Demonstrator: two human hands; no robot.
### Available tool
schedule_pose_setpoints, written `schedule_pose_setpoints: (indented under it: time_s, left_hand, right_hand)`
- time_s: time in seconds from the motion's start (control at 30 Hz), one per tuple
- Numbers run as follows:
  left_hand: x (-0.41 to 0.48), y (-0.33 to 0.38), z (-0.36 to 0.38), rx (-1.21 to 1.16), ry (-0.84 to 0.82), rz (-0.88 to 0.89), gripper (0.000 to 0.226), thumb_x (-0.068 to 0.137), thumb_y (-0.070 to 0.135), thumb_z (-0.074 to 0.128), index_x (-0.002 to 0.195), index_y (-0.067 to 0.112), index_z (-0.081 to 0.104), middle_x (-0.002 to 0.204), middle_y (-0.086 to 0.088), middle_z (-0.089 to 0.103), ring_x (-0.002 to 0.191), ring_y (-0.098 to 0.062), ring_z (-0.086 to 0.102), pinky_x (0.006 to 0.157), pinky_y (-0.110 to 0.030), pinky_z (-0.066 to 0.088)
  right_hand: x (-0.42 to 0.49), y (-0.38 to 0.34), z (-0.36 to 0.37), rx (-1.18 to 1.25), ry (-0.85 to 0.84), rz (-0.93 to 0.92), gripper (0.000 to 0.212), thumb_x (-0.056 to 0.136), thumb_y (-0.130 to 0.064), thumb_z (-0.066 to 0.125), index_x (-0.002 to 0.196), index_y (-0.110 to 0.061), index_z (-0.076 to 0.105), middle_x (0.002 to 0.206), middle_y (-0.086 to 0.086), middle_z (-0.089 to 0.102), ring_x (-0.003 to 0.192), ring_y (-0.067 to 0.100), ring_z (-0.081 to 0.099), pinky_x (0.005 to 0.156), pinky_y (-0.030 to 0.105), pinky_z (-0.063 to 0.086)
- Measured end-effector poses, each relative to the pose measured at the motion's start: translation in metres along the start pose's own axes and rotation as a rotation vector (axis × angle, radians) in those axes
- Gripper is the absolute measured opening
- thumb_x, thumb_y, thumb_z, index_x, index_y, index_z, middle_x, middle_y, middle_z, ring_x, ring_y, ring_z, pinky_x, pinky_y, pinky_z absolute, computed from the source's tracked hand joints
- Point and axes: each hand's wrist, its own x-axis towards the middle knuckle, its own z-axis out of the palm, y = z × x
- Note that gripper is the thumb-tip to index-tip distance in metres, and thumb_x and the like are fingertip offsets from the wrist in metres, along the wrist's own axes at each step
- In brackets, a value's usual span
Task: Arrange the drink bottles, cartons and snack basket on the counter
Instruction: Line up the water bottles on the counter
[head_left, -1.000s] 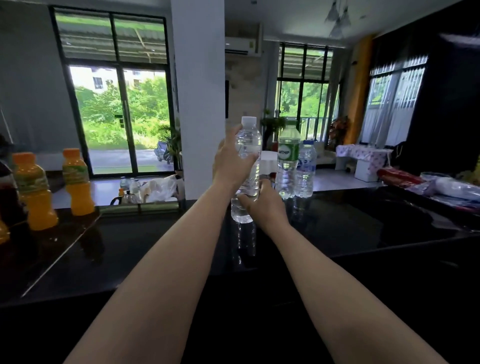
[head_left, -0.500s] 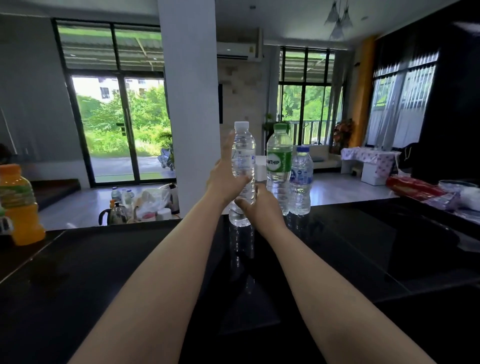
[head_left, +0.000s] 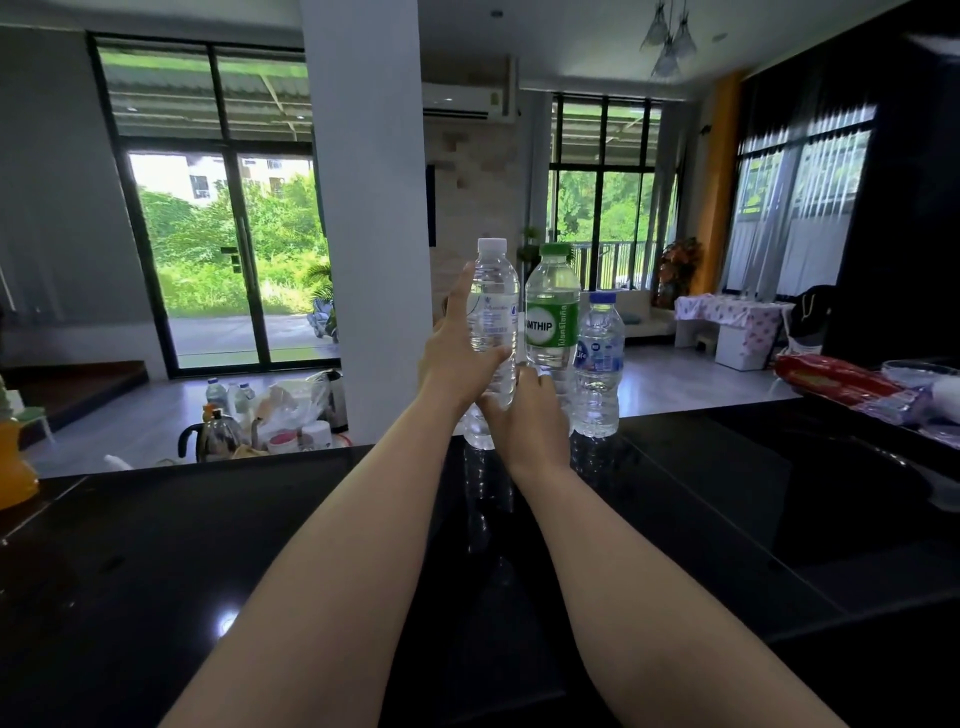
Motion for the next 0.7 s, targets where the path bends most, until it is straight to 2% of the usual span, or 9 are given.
schedule_pose_setpoints:
  time_s: [0.2,0.47,0.7]
  left_hand:
    - [0.000,0.001,0.007,-0.028,0.018,0.024,0.095,0.081,0.024,0.074,0.148,0.048,0.012,0.148,0.001,0.041,0.128,-0.025,0.045,0.101,-0.049,0.043]
    - [-0.001,0.003,0.012,-0.060,0.048,0.016,0.090,0.080,0.029,0.074,0.148,0.044,0.017,0.145,0.002,0.045,0.129,-0.022,0.046,0.101,-0.050,0.044]
    - [-0.002,0.004,0.002,-0.076,-0.030,-0.021,0.093,0.082,0.020,0.072,0.150,0.042,0.011,0.148,-0.003,0.039,0.134,-0.024,0.039,0.103,-0.050,0.043]
  right_hand:
    - [-0.001,0.001,-0.003,-0.064,0.038,-0.012,0.058,0.091,-0.039,0.061,0.135,-0.009,0.040,0.131,0.008,0.047,0.112,0.030,0.055,0.084,0.038,0.044]
    - [-0.004,0.004,-0.009,-0.067,0.077,-0.026,0.057,0.091,-0.038,0.062,0.133,-0.008,0.039,0.132,0.010,0.047,0.108,0.032,0.057,0.082,0.040,0.047]
    - [-0.013,0.004,-0.015,-0.084,0.050,-0.045,0.051,0.095,-0.037,0.056,0.133,-0.007,0.039,0.134,0.007,0.046,0.108,0.031,0.058,0.083,0.042,0.049]
